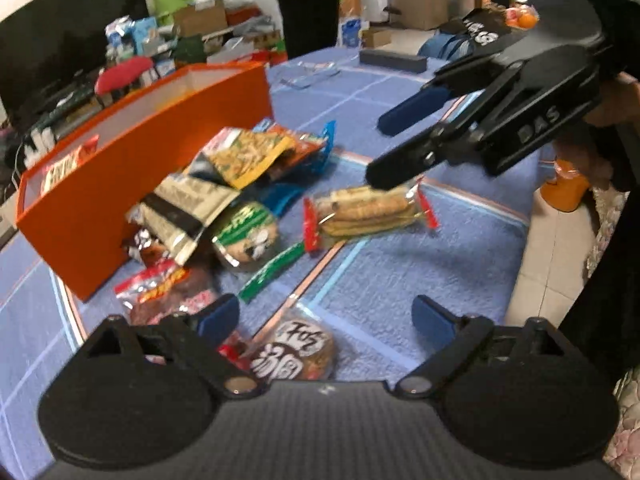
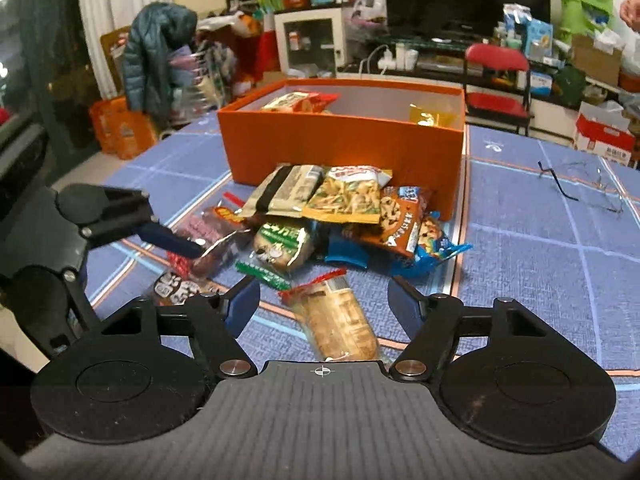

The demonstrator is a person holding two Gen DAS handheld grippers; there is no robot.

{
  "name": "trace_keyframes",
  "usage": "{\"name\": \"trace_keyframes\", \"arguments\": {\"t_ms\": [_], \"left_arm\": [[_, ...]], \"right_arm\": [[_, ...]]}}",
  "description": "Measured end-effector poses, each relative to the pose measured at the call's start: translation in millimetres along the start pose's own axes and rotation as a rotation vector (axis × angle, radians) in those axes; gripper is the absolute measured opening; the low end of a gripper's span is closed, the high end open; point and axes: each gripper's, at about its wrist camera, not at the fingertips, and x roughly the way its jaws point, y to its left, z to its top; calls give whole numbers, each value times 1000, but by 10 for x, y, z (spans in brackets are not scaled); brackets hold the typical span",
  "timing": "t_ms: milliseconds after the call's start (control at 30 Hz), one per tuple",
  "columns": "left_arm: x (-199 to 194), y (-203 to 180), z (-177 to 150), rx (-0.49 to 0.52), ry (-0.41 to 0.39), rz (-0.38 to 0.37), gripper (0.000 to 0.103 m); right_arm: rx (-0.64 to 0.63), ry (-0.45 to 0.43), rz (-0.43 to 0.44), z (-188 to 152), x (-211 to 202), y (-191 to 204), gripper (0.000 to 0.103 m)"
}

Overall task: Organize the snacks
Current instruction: 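Grasp the clear bread-stick packet with the right tool while the left tool grasps the round cake packet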

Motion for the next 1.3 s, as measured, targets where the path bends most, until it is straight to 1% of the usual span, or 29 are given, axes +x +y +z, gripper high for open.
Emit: {"name": "trace_keyframes", "arguments": {"t_ms": [67,100,167,200,267,300,400,467,500,600,667,700,767,800,900,1000,1033,1100,1133,1167,1200,1300], "left_arm": [[48,66,-40,-17,27,-24,80],[37,80,-51,-23,21,-30,80],[31,112,-48,-70,38,-80,64],[27,105,-55,-91,48,-84,63],[41,60,-97,-109,94,-62,62],[20,21,-121,-112,94,-40,62],[-66,-57,-183,-169,107,15,63],[-65,-81,-203,-212,103,30,69],[-55,-82,-194,-229,98,39,69],[-2,-37,-130,-325,87,85,69],[22,11,-98,-386,76,94,69],[28,21,-85,-391,74,90,69],[26,13,-85,-387,73,94,64],[26,5,-87,-386,74,102,64],[44,-21,-88,-379,86,151,62],[48,-48,-103,-381,83,178,62],[44,-51,-102,-388,82,184,62],[33,-49,-101,-406,82,212,55],[23,-47,-102,-416,81,223,50],[13,-48,-109,-423,81,230,48],[4,-55,-118,-422,80,233,48],[-16,-66,-134,-425,77,236,46]], "right_arm": [[18,6,8,-3,-3,-34,60],[19,9,9,-8,4,-35,60],[7,11,4,-27,15,-32,60],[3,12,-1,-29,25,-33,60],[17,6,0,-14,33,-56,59],[27,0,0,-4,31,-68,59],[44,-6,10,3,31,-86,59],[33,3,15,-8,67,-58,59],[18,13,15,-17,97,-39,59],[-24,66,21,-69,223,-10,48],[-30,101,14,-114,317,-33,46],[-36,113,9,-130,352,-43,46],[-38,126,7,-141,403,-72,46],[-33,131,13,-140,424,-82,46],[-49,162,24,-143,520,-58,46],[-94,167,3,-146,573,0,46],[-92,169,-2,-139,578,5,43],[-91,174,-23,-125,580,10,34],[-92,178,-27,-122,576,13,30],[-95,180,-26,-123,571,19,28],[-100,182,-26,-126,561,30,23],[-110,184,-31,-127,553,61,21]]}}
